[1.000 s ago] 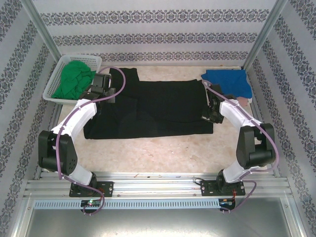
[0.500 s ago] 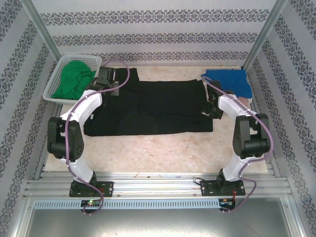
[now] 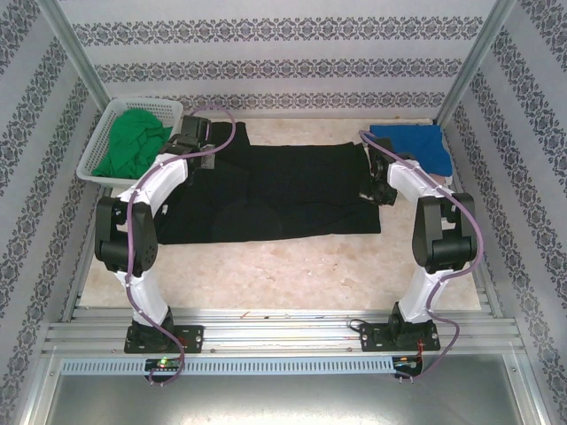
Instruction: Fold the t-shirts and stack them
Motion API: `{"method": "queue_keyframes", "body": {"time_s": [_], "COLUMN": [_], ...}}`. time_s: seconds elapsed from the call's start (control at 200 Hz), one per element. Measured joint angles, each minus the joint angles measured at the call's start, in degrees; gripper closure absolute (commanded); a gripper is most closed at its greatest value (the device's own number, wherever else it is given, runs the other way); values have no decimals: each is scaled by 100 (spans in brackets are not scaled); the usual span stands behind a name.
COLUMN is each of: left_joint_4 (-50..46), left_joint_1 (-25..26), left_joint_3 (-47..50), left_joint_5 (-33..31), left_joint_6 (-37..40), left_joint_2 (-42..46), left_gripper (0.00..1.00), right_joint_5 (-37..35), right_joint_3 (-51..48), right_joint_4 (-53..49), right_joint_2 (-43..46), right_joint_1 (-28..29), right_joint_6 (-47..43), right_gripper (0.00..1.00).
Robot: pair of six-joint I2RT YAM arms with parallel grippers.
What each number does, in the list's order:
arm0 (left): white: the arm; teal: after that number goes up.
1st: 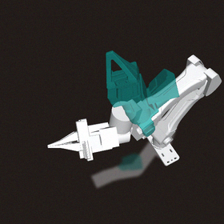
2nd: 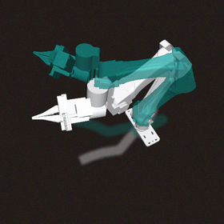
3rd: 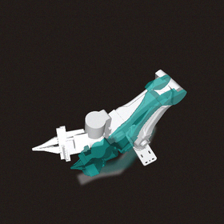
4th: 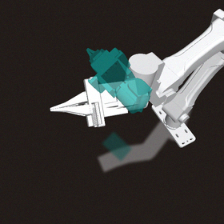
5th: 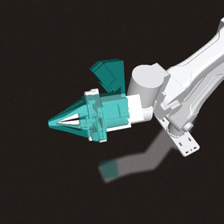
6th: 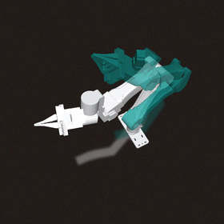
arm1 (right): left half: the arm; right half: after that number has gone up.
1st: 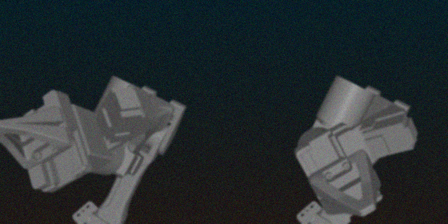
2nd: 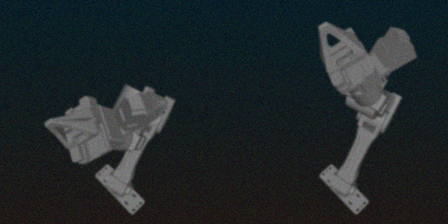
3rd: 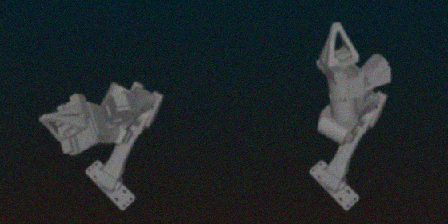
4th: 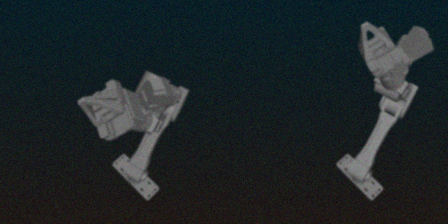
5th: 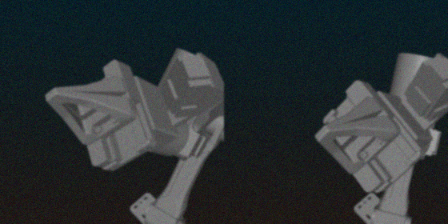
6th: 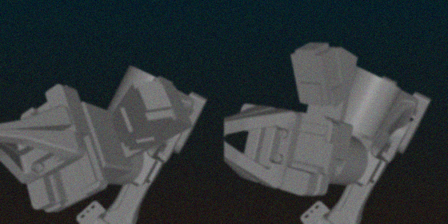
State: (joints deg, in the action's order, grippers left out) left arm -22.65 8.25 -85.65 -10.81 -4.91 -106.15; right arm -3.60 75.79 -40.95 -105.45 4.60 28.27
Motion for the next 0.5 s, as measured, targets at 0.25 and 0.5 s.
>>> {"method": "queue_keyframes", "body": {"time_s": [0.25,0.5], "left_joint_4": [0,-11], "left_joint_1": [-20,-50], "left_joint_3": [-164,-424], "left_joint_5": [24,70], "left_joint_6": [9,11], "left_joint_2": [-190,-413], "left_gripper": [100,100], "right_joint_5": [-221,-396], "right_joint_3": [-179,-1084], "right_joint_4": [-37,479], "right_joint_2": [271,1582], "right_joint_1": [15,922], "right_joint_6": [-188,-260], "right_gripper": [57,44]}}
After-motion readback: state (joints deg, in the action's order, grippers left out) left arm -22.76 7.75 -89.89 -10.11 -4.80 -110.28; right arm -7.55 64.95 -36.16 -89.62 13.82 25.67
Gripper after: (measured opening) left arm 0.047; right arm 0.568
